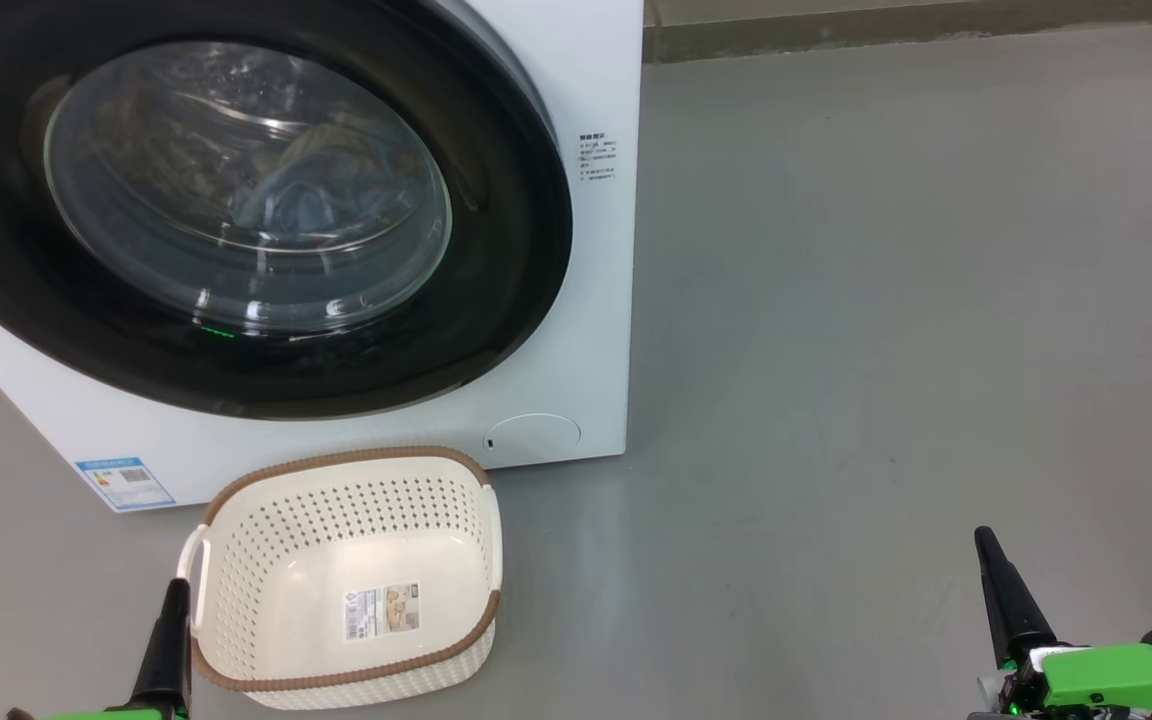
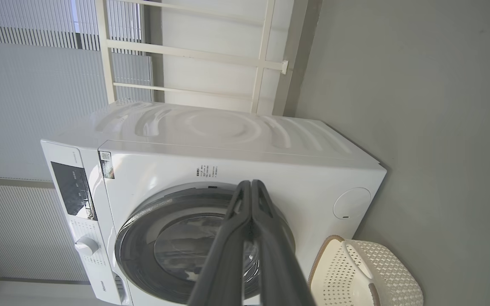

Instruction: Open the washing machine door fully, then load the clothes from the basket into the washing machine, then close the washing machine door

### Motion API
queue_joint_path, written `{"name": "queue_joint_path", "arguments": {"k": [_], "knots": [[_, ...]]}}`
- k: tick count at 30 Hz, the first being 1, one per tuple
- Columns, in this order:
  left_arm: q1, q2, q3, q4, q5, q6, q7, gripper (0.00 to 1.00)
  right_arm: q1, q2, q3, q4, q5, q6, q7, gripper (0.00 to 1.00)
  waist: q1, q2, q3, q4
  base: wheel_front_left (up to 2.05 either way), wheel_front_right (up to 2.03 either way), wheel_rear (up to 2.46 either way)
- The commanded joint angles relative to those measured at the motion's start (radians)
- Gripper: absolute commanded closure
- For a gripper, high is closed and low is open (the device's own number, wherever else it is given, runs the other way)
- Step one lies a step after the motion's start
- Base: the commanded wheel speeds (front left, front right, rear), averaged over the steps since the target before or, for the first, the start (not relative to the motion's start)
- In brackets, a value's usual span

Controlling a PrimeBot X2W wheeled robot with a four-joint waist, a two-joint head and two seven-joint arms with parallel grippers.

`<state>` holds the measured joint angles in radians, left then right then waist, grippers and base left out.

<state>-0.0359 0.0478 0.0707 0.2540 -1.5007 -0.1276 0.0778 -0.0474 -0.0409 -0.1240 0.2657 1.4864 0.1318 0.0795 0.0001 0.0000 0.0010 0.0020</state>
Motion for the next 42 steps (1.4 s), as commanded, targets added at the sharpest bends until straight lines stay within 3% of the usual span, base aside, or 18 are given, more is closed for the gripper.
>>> {"name": "queue_joint_path", "arguments": {"k": [1,10,42], "knots": [[-0.053,0.01,0.034,-0.015,-0.036,-0.003,0.011,1.0,-0.053,-0.009,0.015,-0.023,0.041,-0.001,0.012,1.0,0.0,0.0,0.0,0.0,0.0,0.0,0.0],[-0.072,0.006,0.039,-0.009,-0.111,-0.003,0.033,1.0,-0.061,-0.01,0.01,-0.021,0.122,-0.001,0.034,1.0,0.0,0.0,0.002,-0.002,0.0,0.0,0.0],[-0.072,0.004,0.041,-0.009,-0.109,-0.003,0.034,1.0,-0.061,-0.01,0.009,-0.021,0.122,-0.001,0.034,1.0,0.0,0.0,0.002,-0.002,0.0,0.0,0.0]]}}
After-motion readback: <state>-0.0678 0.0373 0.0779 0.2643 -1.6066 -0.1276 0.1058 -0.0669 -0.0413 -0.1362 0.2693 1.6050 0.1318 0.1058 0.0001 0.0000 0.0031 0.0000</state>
